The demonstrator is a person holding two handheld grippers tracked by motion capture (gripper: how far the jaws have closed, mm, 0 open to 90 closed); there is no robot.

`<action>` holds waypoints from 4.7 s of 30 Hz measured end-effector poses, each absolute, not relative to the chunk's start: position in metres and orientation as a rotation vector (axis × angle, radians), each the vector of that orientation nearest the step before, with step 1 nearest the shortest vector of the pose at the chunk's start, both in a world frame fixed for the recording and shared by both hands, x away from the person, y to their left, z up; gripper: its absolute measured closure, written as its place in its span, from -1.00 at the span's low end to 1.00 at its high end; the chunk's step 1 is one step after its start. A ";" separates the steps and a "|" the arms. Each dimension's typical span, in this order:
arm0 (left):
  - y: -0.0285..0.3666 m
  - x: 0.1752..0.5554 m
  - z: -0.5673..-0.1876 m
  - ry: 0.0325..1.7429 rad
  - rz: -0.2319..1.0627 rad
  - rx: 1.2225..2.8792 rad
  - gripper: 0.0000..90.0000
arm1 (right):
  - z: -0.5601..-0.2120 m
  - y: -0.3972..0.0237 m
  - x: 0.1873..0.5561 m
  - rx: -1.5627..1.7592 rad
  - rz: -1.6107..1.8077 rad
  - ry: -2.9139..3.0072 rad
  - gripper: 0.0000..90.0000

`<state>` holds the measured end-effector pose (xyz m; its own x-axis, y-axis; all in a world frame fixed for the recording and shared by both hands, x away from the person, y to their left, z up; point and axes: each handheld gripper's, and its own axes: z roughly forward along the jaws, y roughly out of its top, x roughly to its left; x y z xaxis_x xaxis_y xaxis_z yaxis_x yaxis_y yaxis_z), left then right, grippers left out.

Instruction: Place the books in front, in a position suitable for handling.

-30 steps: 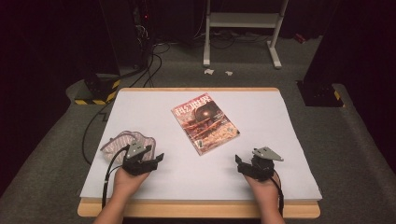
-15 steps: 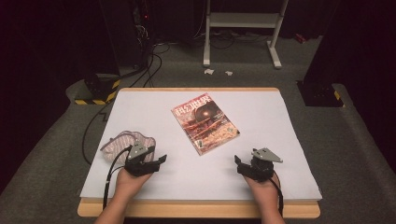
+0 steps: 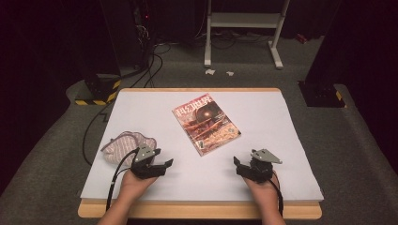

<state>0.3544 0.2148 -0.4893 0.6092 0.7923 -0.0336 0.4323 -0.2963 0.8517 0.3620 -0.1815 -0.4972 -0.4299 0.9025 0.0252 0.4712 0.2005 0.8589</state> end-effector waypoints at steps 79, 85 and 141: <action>0.208 0.360 -0.489 1.022 0.417 1.946 -0.14 | -0.500 -0.105 0.437 1.230 1.047 2.297 -0.04; 0.210 0.363 -0.491 1.044 0.412 1.932 -0.14 | -0.497 -0.111 0.434 1.239 1.062 2.216 -0.20; 0.172 0.414 -0.501 1.213 0.423 2.002 -0.05 | -0.503 -0.094 0.437 1.321 1.054 2.240 0.06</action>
